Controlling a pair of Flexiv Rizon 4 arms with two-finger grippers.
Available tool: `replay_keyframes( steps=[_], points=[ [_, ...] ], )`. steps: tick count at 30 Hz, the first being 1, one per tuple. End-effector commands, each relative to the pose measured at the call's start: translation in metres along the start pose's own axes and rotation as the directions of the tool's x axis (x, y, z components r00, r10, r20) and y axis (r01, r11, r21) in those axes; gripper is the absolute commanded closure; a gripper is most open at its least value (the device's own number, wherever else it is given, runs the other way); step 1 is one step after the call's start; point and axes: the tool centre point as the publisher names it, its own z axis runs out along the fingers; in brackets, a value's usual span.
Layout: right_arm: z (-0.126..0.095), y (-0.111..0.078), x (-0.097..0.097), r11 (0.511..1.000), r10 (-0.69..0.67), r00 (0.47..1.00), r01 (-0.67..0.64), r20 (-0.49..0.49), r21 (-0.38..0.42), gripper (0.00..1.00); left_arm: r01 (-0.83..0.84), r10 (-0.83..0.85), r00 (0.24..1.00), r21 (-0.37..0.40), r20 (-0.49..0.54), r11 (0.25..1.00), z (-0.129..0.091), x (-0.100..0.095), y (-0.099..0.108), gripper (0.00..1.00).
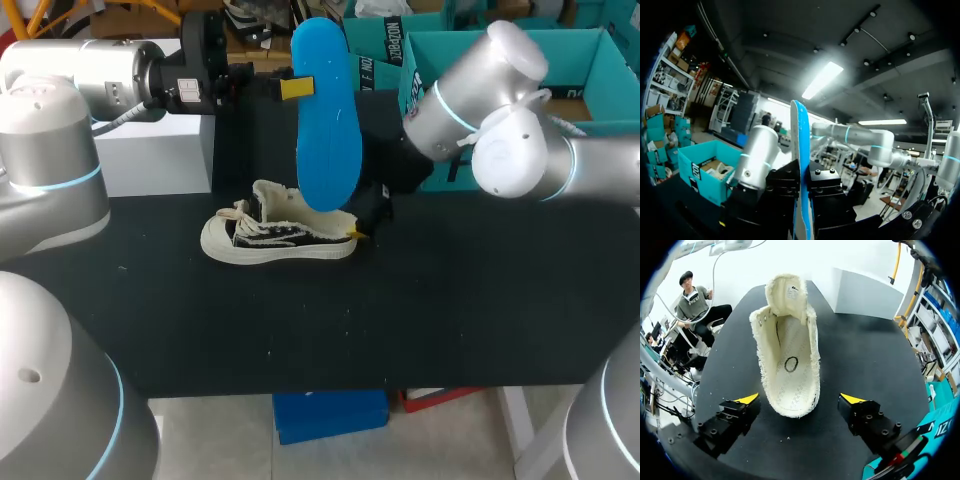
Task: Take the shoe out of the shoebox, open the shoe tongue, remove and reinsert the insole, then place the shoe into the shoebox
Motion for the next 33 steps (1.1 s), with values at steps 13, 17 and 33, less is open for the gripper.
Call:
replay_keyframes(
  steps=[13, 17, 33],
  points=[
    [-0.013, 0.029, 0.002, 0.917, -0.062, 0.998, 0.044, 0.032, 0.395, 0.0, -0.002, 0.002, 1.0, 0.001, 0.004, 1.0, 0.001, 0.001, 0.001, 1.0],
    [-0.012, 0.03, 0.002, 0.916, -0.063, 0.998, 0.046, 0.031, 0.4, 0.0, -0.002, 0.002, 1.0, 0.001, 0.004, 1.0, 0.001, 0.001, 0.001, 1.0],
    [-0.003, 0.035, 0.0, 0.918, -0.075, 0.997, 0.068, 0.002, 0.391, 0.0, -0.002, 0.002, 1.0, 0.001, 0.004, 1.0, 0.001, 0.001, 0.001, 1.0]
  ],
)
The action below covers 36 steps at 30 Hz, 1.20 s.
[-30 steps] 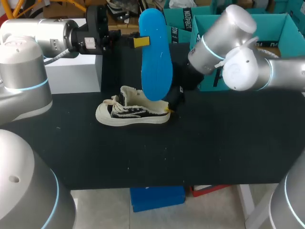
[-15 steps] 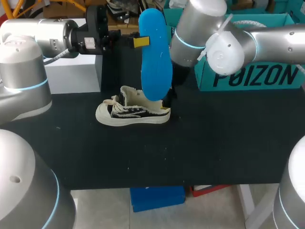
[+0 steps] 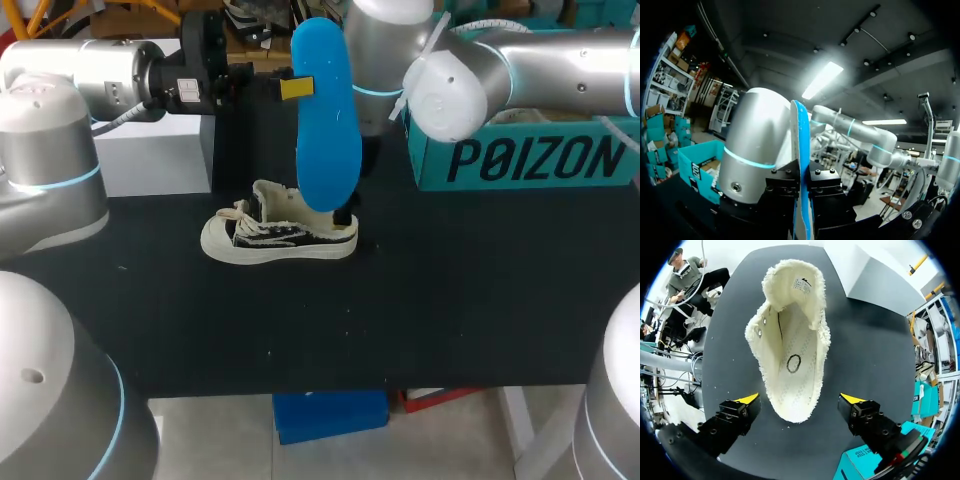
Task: Take the shoe out of the shoebox, open the shoe tongue, remove and reinsert the insole, then place the shoe into the shoebox
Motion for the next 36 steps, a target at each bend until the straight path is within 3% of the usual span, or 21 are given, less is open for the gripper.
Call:
replay_keyframes(
  steps=[1, 18, 27, 36],
  points=[
    [0.004, 0.004, -0.003, 1.0, -0.001, 1.0, 0.001, -0.009, 0.005, 0.0, -0.002, 0.002, 1.0, 0.001, 0.004, 1.0, 0.001, 0.0, 0.001, 1.0],
    [0.001, 0.0, -0.003, 0.998, 0.02, 1.0, -0.021, -0.015, -0.058, 0.0, -0.002, 0.002, 1.0, 0.001, 0.004, 1.0, 0.001, 0.0, 0.001, 1.0],
    [0.001, -0.009, 0.001, 0.982, 0.062, 0.998, -0.058, 0.015, -0.18, 0.0, -0.002, 0.002, 1.0, 0.001, 0.004, 1.0, 0.001, 0.0, 0.001, 1.0],
    [0.008, -0.018, 0.003, 0.915, 0.075, 0.995, -0.043, 0.064, -0.402, 0.0, -0.002, 0.002, 1.0, 0.001, 0.004, 1.0, 0.001, 0.0, 0.001, 1.0]
  ],
)
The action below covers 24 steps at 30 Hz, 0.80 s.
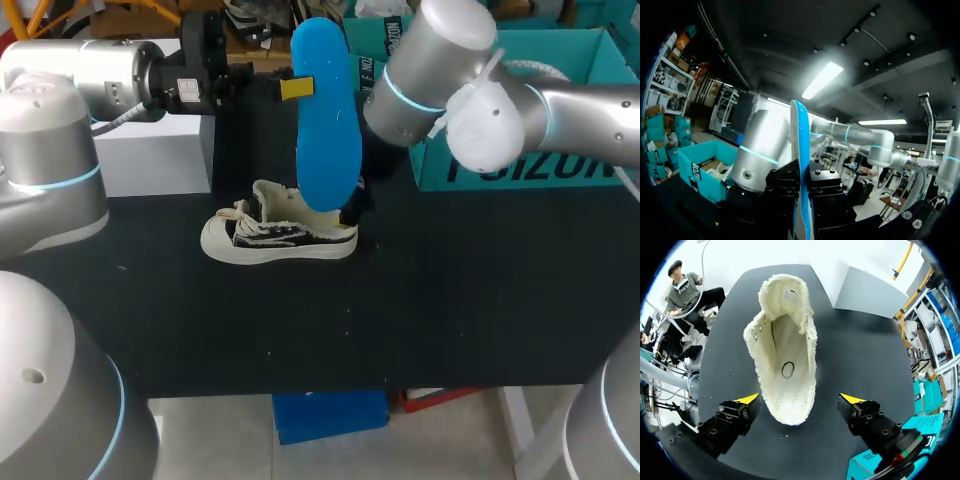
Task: Take the shoe out of the shoebox, open the shoe tongue, remove and reinsert the insole, then place the shoe into the shoebox
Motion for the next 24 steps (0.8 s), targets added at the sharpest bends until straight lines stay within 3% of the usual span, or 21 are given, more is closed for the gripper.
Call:
replay_keyframes(
  steps=[1, 12, 24],
  points=[
    [0.004, -0.011, 0.006, 0.978, -0.011, 1.0, 0.017, 0.028, -0.208, 0.0, -0.002, 0.002, 1.0, 0.001, 0.004, 1.0, 0.001, 0.0, 0.001, 1.0],
    [0.014, -0.018, 0.008, 0.93, -0.004, 0.998, 0.024, 0.056, -0.367, 0.0, -0.002, 0.002, 1.0, 0.001, 0.004, 1.0, 0.001, 0.0, 0.001, 1.0],
    [0.032, -0.022, 0.005, 0.89, -0.002, 0.999, 0.027, 0.054, -0.456, 0.0, -0.002, 0.002, 1.0, 0.001, 0.004, 1.0, 0.001, 0.0, 0.001, 1.0]
  ],
)
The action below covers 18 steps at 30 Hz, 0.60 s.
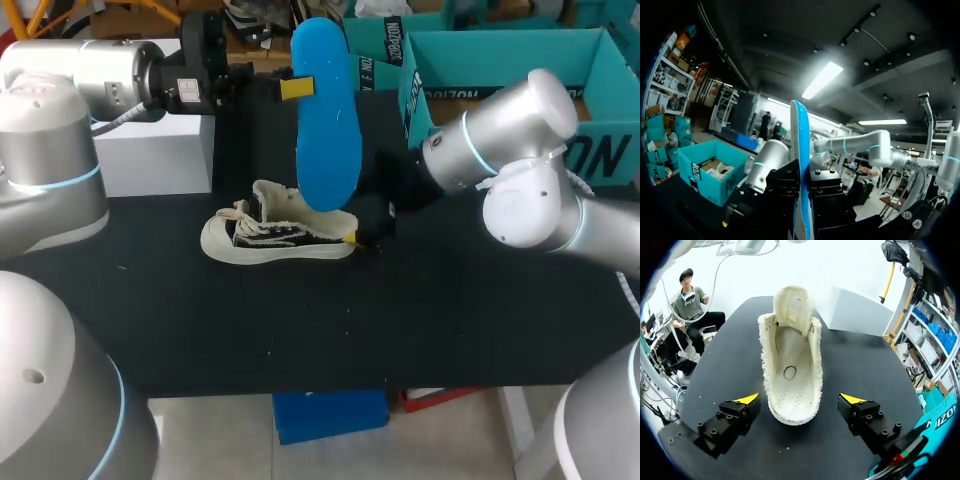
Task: Take the shoe out of the shoebox, open the shoe tongue, remove and reinsert the insole, then place the shoe into the shoebox
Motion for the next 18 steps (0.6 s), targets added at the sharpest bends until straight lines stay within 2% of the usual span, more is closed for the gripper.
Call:
replay_keyframes(
  steps=[1, 18],
  points=[
    [0.0107, -0.0056, -0.0023, 0.993, 0.0, 1.0, 0.0, 0.002, -0.117, 0.0, -0.002, 0.002, 1.0, 0.001, 0.004, 1.0, 0.0012, 0.0003, 0.0011, 1.0],
    [0.0207, -0.0115, -0.0015, 0.987, 0.01, 1.0, -0.011, -0.007, -0.157, 0.0, -0.002, 0.002, 1.0, 0.001, 0.004, 1.0, 0.0012, 0.0003, 0.0011, 1.0]
  ],
)
